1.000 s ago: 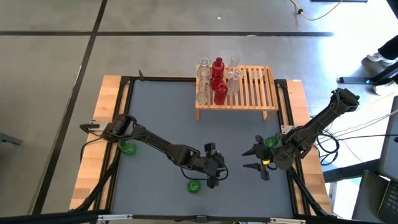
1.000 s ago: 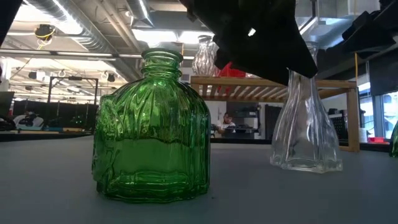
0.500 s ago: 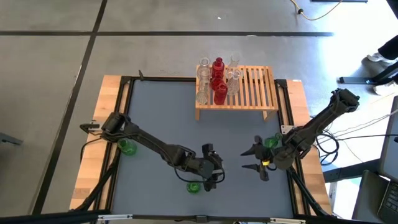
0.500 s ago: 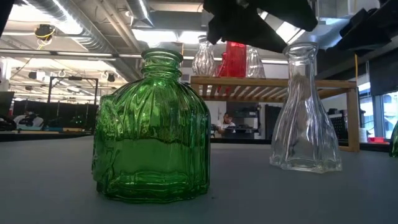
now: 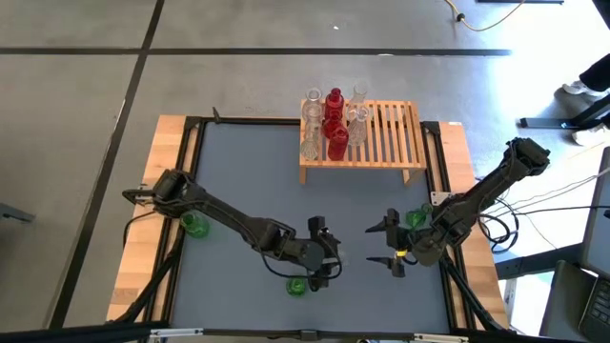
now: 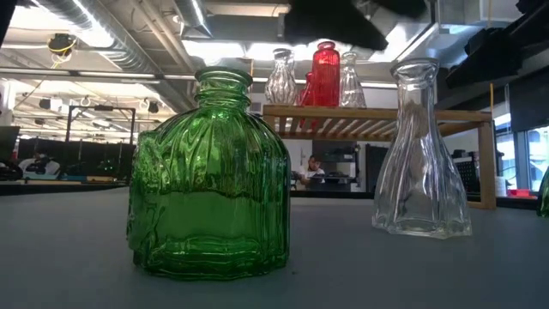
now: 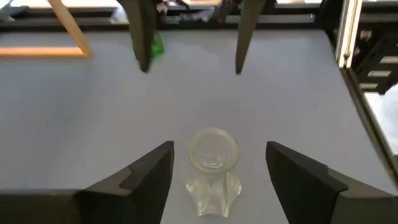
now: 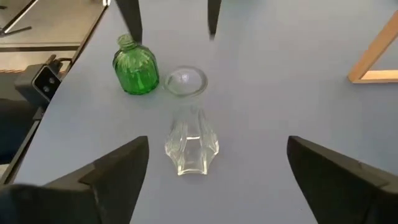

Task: Sort vases onto shelf
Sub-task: Put the top transparent vase onto the shelf aligned with the other transparent vase

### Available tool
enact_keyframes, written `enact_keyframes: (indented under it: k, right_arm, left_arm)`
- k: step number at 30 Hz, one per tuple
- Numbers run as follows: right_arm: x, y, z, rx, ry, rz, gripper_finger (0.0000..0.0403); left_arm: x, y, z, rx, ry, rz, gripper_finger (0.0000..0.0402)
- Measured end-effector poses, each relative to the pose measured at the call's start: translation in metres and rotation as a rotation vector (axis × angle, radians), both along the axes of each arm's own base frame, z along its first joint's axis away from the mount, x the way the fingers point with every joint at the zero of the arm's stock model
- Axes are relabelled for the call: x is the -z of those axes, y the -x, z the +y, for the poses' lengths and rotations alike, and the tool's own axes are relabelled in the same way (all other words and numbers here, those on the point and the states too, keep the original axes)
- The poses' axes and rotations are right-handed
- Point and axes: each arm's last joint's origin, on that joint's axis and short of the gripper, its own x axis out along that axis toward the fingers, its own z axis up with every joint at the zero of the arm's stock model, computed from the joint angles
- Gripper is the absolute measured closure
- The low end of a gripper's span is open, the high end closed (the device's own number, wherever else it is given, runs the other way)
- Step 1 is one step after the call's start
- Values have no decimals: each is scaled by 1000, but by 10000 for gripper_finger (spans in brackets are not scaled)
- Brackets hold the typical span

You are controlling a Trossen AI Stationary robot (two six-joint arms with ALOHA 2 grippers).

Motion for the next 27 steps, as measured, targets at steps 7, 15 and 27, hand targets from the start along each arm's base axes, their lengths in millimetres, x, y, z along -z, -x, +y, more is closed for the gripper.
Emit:
enact_keyframes:
  k: [7, 15, 27]
  right_arm:
    - [-6, -2, 2, -3, -14, -22, 36]
    - [1, -8, 6, 26, 10, -30, 36]
    - [50, -31, 24, 64, 28, -129, 36]
  left_arm:
    - [-29, 17, 5, -15, -16, 1, 153]
    - [-27, 43, -12, -140, -172, 30, 153]
    - [31, 72, -23, -233, -159, 71, 153]
